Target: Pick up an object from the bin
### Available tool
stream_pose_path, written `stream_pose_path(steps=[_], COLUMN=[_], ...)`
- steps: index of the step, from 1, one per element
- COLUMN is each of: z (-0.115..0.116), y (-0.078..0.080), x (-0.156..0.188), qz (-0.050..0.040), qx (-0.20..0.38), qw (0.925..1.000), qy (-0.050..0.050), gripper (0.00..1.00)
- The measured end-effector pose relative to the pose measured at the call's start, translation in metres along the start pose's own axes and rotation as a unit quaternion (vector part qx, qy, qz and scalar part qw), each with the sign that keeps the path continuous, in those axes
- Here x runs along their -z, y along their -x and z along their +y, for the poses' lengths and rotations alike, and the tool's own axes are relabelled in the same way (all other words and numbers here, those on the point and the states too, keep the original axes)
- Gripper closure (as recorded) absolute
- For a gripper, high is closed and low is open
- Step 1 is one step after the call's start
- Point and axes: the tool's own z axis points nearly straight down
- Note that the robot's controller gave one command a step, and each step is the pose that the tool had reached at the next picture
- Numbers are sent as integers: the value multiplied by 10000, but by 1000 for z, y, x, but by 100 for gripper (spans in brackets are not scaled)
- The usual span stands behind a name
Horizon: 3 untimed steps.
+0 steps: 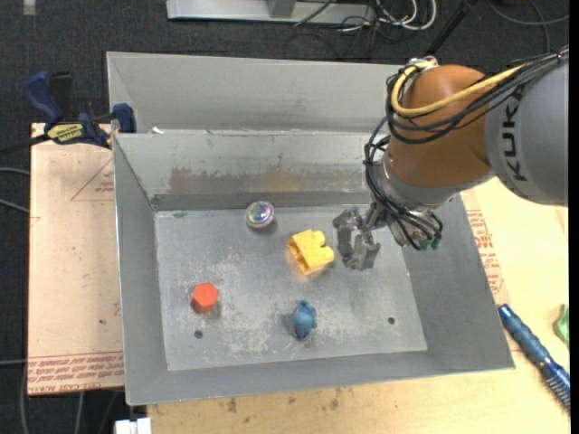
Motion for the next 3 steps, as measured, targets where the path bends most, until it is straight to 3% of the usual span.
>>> stream_pose_path(steps=[1, 2, 3], z=[7, 6, -3], y=[-15, -14, 43], x=[-67, -65, -125], qz=[74, 50, -9], qx=[-700, -691, -723], qw=[9975, 9976, 9974], qy=[18, 10, 4], gripper=[100, 0, 0])
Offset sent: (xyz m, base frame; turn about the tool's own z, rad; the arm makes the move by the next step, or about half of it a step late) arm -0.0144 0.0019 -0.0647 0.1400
